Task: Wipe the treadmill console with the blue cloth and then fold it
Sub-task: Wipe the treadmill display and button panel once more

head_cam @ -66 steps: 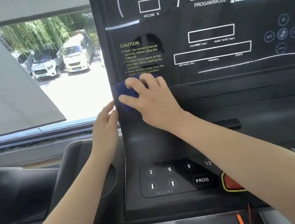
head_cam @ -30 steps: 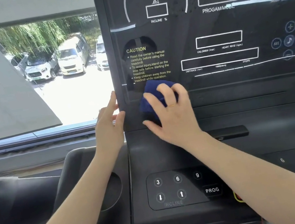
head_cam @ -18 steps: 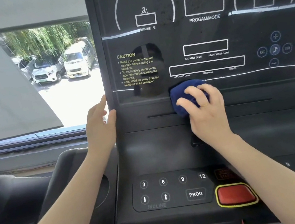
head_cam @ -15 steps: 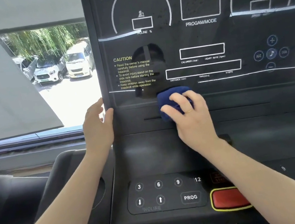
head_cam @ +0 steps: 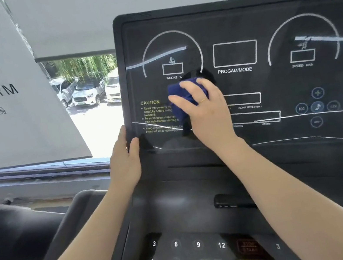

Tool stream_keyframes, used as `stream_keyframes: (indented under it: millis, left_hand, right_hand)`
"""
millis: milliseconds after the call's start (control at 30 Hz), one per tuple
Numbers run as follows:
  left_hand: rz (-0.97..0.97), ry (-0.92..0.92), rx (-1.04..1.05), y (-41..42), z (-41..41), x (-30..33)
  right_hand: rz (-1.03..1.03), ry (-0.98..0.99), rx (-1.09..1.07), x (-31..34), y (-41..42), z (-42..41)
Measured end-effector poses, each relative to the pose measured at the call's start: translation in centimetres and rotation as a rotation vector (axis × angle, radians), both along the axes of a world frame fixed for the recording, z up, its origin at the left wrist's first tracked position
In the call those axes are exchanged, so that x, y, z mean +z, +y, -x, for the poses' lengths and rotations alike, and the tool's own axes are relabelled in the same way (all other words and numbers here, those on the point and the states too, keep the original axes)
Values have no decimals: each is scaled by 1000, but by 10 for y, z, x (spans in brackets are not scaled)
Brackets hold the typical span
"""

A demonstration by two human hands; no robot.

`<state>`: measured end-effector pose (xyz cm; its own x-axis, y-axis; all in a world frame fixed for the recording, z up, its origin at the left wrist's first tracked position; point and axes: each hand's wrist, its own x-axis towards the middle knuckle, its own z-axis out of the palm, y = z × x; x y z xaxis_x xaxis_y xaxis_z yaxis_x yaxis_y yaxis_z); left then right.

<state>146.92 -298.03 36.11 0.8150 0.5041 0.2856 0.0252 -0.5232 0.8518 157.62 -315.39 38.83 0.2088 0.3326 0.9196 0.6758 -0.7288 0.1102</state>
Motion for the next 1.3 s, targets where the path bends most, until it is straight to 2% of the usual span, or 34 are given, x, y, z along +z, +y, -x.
stream_keyframes:
  millis: [67,133,267,367,433,567,667,833,967,1100,1300]
  left_hand:
    - [-7,11,2,0,3,2]
    - [-7,13,5,1,4,4]
    - [65,-12,-33,5,4,2]
    - [139,-26,-104,10,6,-1]
    - [178,-25,-136,16,6,-3]
    - [215,3,-204,29,6,-4]
    - [328,-19,-275,32,9,-1]
    - [410,-91,-289,32,7,-5]
    - [426,-92,-300,41,3,-7]
    - [414,-100,-294,48,2,-4]
    - [396,-62,-344,52,3,2]
  right_hand:
    - [-78,28,-17,-7,10,8]
    - [-40,40,-5,-25,17,24]
    - [321,68,146,-65,15,54]
    - [418,118,187,-54,16,51]
    - [386,106,140,-30,21,36]
    - [169,84,21,15,37,8]
    - [75,86,-20,14,52,6]
    - [249,23,65,-28,57,26]
    - [423,95,160,-70,68,55]
    - [484,2,178,-48,68,40]
    - [159,-5,-9,28,87,-4]
